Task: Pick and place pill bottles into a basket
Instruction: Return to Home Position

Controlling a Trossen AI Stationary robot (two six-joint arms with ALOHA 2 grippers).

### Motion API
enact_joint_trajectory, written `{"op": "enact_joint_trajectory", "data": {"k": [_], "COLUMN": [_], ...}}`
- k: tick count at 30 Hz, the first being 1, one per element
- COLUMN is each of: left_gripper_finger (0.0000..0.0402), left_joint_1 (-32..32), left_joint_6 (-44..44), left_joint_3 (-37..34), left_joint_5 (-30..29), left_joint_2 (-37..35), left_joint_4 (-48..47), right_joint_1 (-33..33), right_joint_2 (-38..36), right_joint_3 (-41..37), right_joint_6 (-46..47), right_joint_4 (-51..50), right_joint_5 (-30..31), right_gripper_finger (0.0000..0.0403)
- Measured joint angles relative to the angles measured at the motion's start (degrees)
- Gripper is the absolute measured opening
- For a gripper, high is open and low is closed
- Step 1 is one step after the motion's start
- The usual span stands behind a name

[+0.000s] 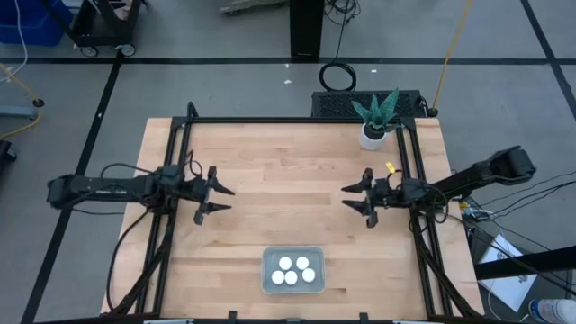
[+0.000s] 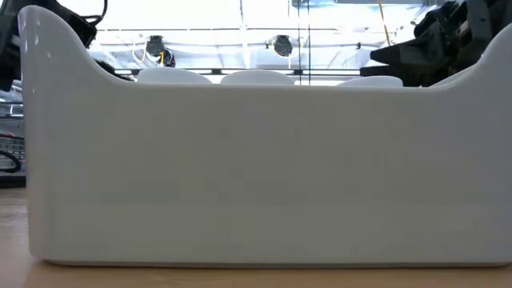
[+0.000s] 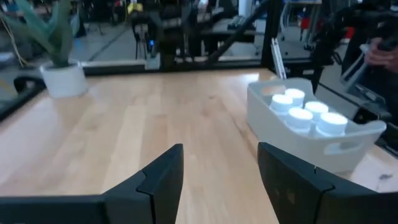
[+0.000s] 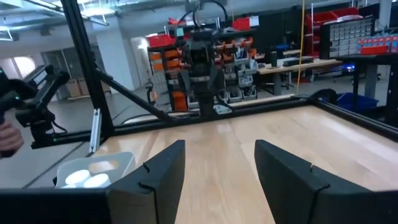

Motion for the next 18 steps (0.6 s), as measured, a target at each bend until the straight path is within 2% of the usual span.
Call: {"op": "enact_joint_trajectory", "data": {"k": [4, 10, 18], "left_gripper_finger": [0.0212, 0.0212, 0.0212], "left_joint_1": [4.12, 10.10, 19.19], "left_joint_6": [-0.92, -1.01, -0.93], "left_joint_3": [0.00, 0.02, 0.04], "left_joint_5": [4.11, 11.57, 15.49], "left_joint_2": [-0.93, -4.96, -12.68], "left_joint_4": [-2.20, -1.58, -9.79], "right_joint_1": [0.00, -0.24, -0.24], "right_joint_2": [-4.40, -13.59, -29.01], "right_joint_3": [-0.76, -0.78, -0.83], "right_joint_6": [-0.35, -0.65, -1.57], "right_joint_4": [-3.30, -15.35, -31.06], "right_joint_5": [-0.02, -0.02, 0.06], "right_gripper_finger": [0.0187, 0.0187, 0.0187]}}
